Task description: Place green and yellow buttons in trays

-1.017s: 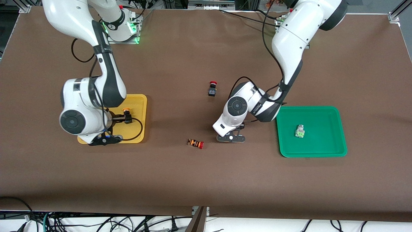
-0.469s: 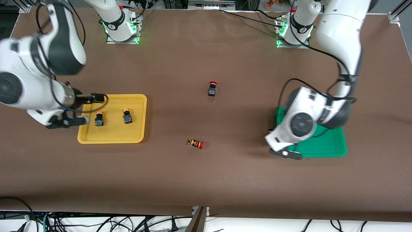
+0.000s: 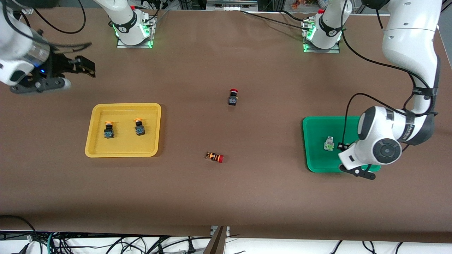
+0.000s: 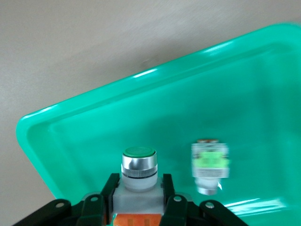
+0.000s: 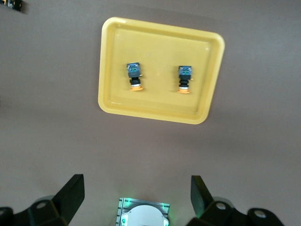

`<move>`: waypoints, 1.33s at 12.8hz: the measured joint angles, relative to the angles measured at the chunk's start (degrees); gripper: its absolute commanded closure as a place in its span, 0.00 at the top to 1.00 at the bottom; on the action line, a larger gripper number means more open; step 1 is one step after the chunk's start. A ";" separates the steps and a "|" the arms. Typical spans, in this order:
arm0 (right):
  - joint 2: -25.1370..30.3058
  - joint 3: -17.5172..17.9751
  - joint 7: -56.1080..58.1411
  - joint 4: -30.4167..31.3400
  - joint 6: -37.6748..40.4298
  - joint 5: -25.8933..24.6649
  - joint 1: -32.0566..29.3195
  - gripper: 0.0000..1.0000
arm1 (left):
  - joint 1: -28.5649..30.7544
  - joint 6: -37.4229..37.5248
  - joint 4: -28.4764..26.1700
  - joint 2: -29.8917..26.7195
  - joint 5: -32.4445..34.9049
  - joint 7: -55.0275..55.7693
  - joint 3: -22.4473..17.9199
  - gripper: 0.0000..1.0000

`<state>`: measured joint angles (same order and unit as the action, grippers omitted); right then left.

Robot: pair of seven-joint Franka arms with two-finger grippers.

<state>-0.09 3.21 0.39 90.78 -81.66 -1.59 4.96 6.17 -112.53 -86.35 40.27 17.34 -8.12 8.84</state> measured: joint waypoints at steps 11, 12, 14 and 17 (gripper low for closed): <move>1.12 -0.38 0.04 -1.45 2.08 -2.02 -1.14 1.00 | 1.71 17.37 8.26 -17.96 -3.52 -1.37 9.48 1.00; 0.91 -0.46 0.04 -1.45 2.11 -2.02 -1.18 1.00 | 1.62 19.85 10.69 -18.99 -5.11 -1.37 9.41 1.00; 0.63 -0.53 0.04 -1.46 2.20 -2.02 -1.25 1.00 | -0.96 21.66 11.33 -23.18 -8.96 0.40 4.95 1.00; 0.60 -0.54 0.04 -1.49 2.34 -2.02 -1.26 1.00 | -6.22 21.02 0.72 -34.64 -15.72 5.29 -5.09 1.00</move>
<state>0.51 2.68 0.43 89.29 -79.33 -3.60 3.70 -0.05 -91.51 -85.63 5.62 1.62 -2.82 3.76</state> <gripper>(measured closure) 0.000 0.000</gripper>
